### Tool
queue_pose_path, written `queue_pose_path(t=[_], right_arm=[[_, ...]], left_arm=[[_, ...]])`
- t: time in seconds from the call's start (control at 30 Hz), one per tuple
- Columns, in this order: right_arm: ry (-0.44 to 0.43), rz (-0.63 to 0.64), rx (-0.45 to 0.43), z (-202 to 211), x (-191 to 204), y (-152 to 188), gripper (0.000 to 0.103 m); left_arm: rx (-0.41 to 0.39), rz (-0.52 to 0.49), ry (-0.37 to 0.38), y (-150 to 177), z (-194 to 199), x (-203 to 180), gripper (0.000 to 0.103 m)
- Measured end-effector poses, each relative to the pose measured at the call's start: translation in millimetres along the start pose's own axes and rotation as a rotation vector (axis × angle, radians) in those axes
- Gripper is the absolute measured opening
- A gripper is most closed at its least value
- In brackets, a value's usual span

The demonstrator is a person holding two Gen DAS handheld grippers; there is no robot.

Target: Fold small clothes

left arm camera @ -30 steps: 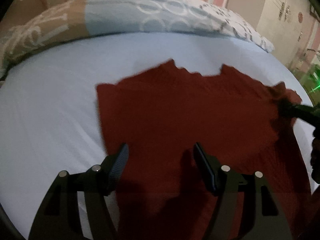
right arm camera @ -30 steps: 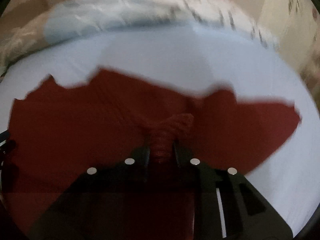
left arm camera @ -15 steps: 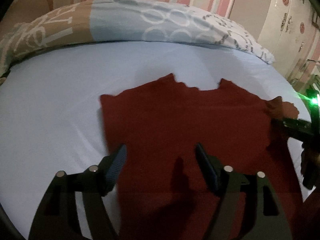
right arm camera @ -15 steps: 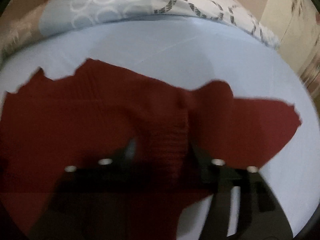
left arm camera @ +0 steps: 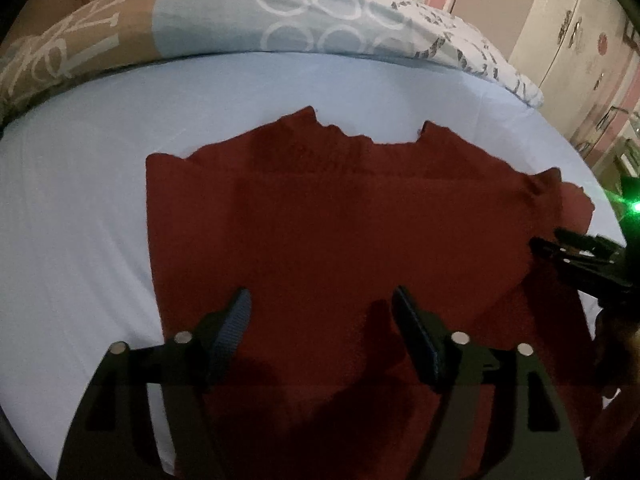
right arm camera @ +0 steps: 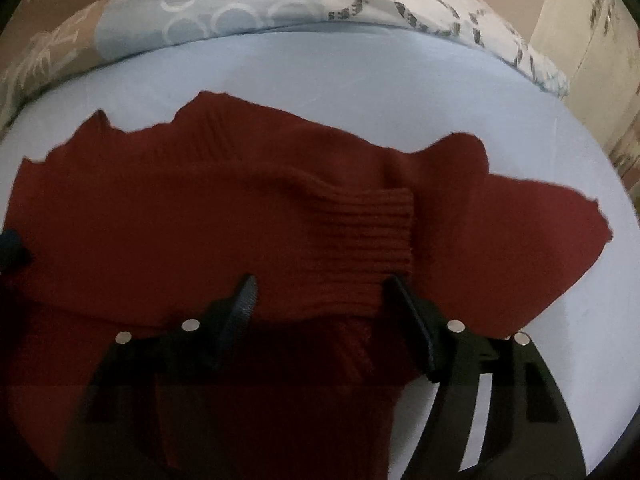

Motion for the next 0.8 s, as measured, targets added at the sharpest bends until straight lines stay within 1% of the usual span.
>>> queue_pose_path(t=[0.03,0.07,0.1,0.13,0.17,0.23,0.3,0.4,0.47,0.53,0.6,0.67,0.73,0.77,0.8], right_arm=[[0.006,0.01,0.0,1.4,1.8,-1.2,0.072],[-0.003,0.014,-0.005,5.2,2.1,-2.9,0.078],[-0.023,0.01,-0.024,12.7,3.9,-3.4,0.089],[-0.042,0.003,-0.072,28.1,3.1,-8.0,0.095],[-0.045,0.002,-0.114,41.8,1.0,-10.3,0.1],[-0.021,0.007,-0.168,66.5,-12.6,-11.7,0.1],[0.009,0.005,-0.185,82.5,-33.4,-8.1,0.1],[0.098,-0.007,-0.177,98.2,-82.0,-0.7,0.1],[0.147,-0.045,-0.186,111.1,-120.0,11.4,0.1],[0.146,-0.124,-0.198,119.8,-159.9,24.2,0.1],[0.122,-0.247,-0.194,120.0,-208.0,39.2,0.1],[0.118,-0.332,-0.189,116.8,-242.8,48.6,0.1],[0.134,-0.372,-0.179,110.8,-267.4,55.3,0.093],[0.144,-0.38,-0.174,108.0,-276.7,56.1,0.089],[0.153,-0.382,-0.17,105.4,-283.1,55.2,0.086]], left_arm=[[0.001,-0.009,-0.013,0.6,1.3,-1.7,0.083],[0.002,-0.013,-0.024,0.9,3.7,-3.4,0.085],[-0.003,-0.012,-0.032,0.3,10.0,-5.6,0.091],[-0.011,-0.007,-0.04,-0.7,15.0,-6.9,0.095],[-0.02,0.0,-0.057,-2.5,20.5,-7.7,0.097],[-0.04,0.009,-0.094,-7.1,32.5,-13.3,0.101],[-0.063,0.001,-0.117,-13.2,43.0,-25.5,0.101],[-0.101,-0.028,-0.174,-22.4,53.2,-49.0,0.101],[-0.109,-0.036,-0.189,-25.0,55.2,-60.0,0.101],[-0.121,-0.031,-0.192,-26.7,59.1,-73.5,0.101],[-0.141,-0.017,-0.19,-28.5,64.1,-85.6,0.101],[-0.138,-0.011,-0.186,-28.6,65.1,-95.2,0.101],[-0.123,-0.007,-0.188,-27.6,61.0,-105.3,0.101],[-0.12,-0.008,-0.186,-27.2,58.8,-109.9,0.101],[-0.115,-0.013,-0.183,-27.7,53.5,-117.0,0.101]])
Point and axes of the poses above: each gripper's, at about its wrist camera, not at the fingertips, and z roughly against the way its jaws point, x to its left, y to its underside, the point moved 10 cm from there along -z, roughly the way its jaws point, and after that the axes turned 15 degrees about -y, right-handed, at the moved point
